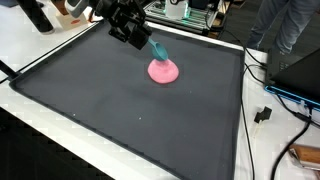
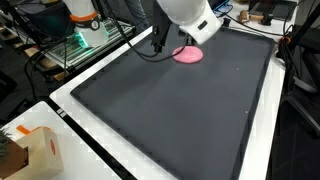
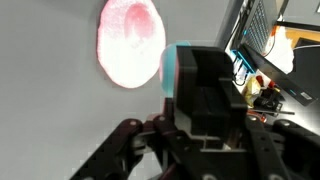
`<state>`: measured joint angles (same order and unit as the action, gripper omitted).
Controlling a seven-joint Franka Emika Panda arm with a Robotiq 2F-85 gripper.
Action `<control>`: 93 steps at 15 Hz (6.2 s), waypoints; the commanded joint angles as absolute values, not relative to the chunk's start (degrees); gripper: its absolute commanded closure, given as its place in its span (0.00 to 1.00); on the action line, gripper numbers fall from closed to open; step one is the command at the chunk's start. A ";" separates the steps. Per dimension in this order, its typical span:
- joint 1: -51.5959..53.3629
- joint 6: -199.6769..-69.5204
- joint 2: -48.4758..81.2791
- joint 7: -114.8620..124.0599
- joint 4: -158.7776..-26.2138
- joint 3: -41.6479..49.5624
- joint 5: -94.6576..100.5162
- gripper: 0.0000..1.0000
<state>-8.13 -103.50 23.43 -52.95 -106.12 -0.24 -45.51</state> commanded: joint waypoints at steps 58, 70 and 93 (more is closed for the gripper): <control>15.99 -102.64 20.52 48.92 -99.94 -2.48 24.86 0.75; 20.68 -85.60 28.49 66.57 -91.48 -2.70 27.88 0.75; 23.33 -72.06 41.98 71.78 -79.24 -2.04 35.68 0.75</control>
<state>22.79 -74.42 40.46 74.26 -81.37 -2.22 34.66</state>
